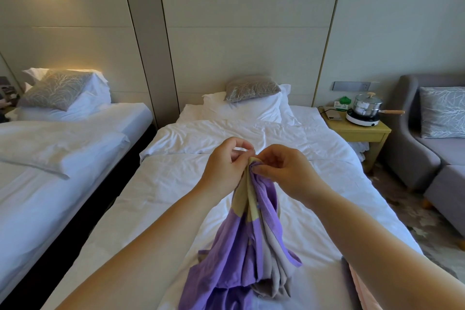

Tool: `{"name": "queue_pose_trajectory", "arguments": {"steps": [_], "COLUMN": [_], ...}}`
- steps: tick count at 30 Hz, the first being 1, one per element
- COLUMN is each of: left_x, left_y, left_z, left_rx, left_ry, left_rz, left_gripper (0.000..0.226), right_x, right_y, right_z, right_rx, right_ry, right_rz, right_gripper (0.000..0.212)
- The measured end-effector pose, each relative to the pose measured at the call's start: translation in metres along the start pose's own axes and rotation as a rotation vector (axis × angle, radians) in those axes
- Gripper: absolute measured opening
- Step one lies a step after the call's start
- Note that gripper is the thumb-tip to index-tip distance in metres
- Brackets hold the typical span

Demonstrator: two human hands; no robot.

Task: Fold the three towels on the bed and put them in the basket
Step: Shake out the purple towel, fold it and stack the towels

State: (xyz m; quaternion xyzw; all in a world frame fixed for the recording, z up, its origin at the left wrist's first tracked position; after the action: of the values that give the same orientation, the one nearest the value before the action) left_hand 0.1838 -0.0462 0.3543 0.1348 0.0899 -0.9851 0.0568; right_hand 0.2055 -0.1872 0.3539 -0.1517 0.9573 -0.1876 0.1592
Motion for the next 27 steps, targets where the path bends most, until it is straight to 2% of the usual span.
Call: {"name": "queue_pose_trajectory", "arguments": {"steps": [2,4,7,10,13,18,21,23,27], "left_x": [0.001,0.003,0.004,-0.001,-0.008,-0.03,-0.041,-0.046,-0.053], "left_y": [0.001,0.004,0.003,-0.002,-0.005,-0.016,-0.023,-0.028,-0.036], "left_z": [0.0,-0.002,-0.005,0.0,0.011,0.053,0.083,0.104,0.134], "left_rx": [0.062,0.122,0.132,0.03,-0.008,-0.061,-0.094,-0.098,-0.023], "left_ry": [-0.012,-0.016,-0.021,0.038,0.099,0.231,0.304,0.37,0.4], "left_rz": [-0.031,-0.144,-0.245,-0.228,-0.229,-0.182,-0.157,-0.125,-0.089], "left_gripper": [0.012,0.014,0.033,0.03,0.027,0.032,0.037,0.04,0.036], "right_x": [0.0,-0.001,-0.003,-0.006,-0.007,-0.011,-0.022,-0.029,-0.031], "right_y": [-0.003,-0.006,-0.011,-0.015,-0.015,-0.011,-0.015,-0.017,-0.015], "right_z": [0.001,0.003,0.005,0.006,0.005,0.005,-0.009,-0.023,-0.05], "right_rx": [-0.02,0.003,-0.034,-0.096,-0.112,0.037,0.196,0.205,0.179], "right_ry": [0.009,0.012,0.019,0.036,0.013,-0.006,-0.135,-0.188,-0.262], "right_rz": [0.021,0.035,0.04,0.017,0.005,-0.004,0.002,-0.049,-0.189], "right_gripper": [0.015,0.015,0.012,0.003,0.008,0.015,0.014,0.014,0.03]}}
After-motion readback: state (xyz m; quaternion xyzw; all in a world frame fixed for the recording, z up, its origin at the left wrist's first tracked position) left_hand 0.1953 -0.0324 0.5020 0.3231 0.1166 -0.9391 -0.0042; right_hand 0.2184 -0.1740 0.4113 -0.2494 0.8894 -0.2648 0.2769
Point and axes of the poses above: each hand's wrist, its own x-axis away from the middle knuckle, its own y-axis out of the palm, z = x × y, the point moved 5 cm from there along -x, towards the middle knuckle, and after that the axes turned 6 degrees about x, right-handed, at the moved point
